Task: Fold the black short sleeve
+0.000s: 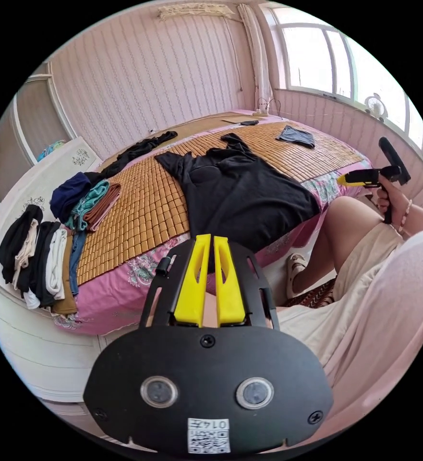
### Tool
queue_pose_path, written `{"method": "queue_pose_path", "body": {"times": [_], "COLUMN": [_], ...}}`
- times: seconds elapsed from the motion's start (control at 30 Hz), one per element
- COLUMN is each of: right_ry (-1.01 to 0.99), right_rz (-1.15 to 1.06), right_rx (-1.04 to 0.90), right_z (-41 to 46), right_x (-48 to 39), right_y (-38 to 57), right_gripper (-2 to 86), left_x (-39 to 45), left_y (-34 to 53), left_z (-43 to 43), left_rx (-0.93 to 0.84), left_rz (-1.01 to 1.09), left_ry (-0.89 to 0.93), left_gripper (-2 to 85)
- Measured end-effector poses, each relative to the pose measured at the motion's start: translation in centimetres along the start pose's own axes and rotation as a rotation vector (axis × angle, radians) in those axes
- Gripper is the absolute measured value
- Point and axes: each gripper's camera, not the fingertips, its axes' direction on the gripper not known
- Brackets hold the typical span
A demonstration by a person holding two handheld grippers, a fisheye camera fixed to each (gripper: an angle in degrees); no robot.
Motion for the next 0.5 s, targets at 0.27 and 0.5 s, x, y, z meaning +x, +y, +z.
{"method": "queue_pose_path", "body": {"times": [0.27, 0.5], "right_ry": [-0.003, -0.125], "right_rz": [-0.044, -0.052], "right_rx": [0.077, 0.116], "right_z": [-3.3, -4.1], "right_x": [-1.1, -1.1], "right_y": [2.6, 2.9], "right_gripper": [5.4, 5.9], "left_x": [1.0, 1.0], "left_y": [3.1, 2.9], "left_z": [-2.1, -0.2], "left_rx": [0.081, 0.108], "left_rz": [-0.052, -0.073], "left_ry": [0.023, 0.107], "left_gripper": [0.2, 2.1]}}
